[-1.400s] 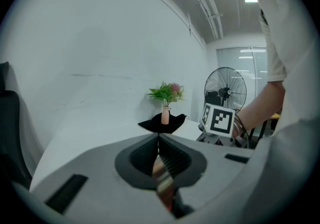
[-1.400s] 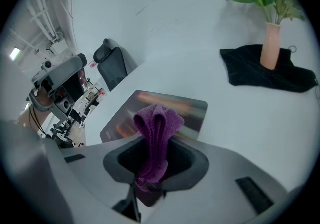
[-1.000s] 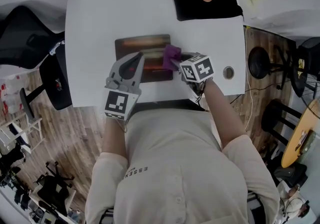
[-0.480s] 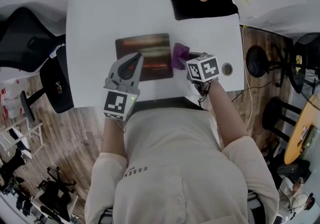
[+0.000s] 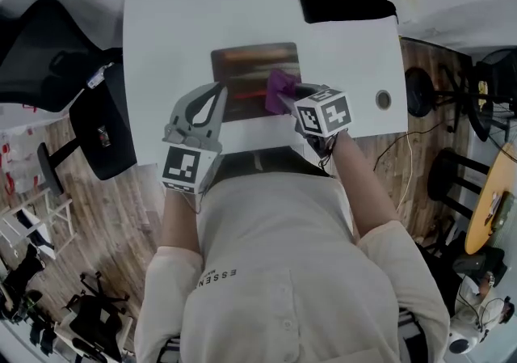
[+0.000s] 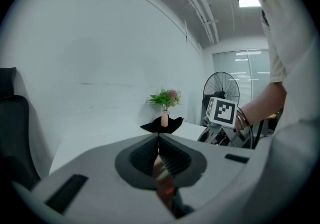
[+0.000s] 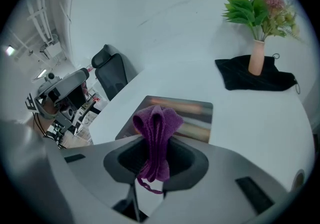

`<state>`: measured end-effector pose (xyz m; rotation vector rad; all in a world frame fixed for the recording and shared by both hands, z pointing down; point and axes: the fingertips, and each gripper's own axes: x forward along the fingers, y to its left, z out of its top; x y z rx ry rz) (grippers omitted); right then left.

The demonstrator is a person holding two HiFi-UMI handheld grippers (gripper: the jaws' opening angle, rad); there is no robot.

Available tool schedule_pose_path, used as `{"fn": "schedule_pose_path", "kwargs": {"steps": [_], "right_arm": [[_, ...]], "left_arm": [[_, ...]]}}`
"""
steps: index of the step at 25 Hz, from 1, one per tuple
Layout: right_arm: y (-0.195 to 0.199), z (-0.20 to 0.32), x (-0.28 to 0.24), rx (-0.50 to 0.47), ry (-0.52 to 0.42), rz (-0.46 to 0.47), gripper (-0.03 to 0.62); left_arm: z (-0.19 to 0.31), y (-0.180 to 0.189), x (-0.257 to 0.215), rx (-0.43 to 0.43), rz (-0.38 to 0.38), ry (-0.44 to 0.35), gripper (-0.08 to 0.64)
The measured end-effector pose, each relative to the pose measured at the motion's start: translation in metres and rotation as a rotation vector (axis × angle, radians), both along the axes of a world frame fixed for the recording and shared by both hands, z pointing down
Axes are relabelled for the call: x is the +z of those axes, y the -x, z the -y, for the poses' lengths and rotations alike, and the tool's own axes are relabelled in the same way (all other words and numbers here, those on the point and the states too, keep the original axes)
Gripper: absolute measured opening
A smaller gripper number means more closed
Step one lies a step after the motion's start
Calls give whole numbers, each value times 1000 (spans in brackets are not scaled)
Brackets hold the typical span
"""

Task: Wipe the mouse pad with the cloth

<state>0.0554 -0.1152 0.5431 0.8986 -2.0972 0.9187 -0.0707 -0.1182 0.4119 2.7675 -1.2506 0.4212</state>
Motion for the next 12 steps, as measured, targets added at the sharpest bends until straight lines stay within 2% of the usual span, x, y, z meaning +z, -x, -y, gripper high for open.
{"fn": "schedule_pose_path", "kwargs": {"steps": [5,12], "right_arm": [[56,-23,7,-50,24,19,106],[114,-44,22,-117,60,15,106]], "left_arm": [[-17,44,4,-31,-7,13,2],[-33,87,18,-53,-10,40,2]]}}
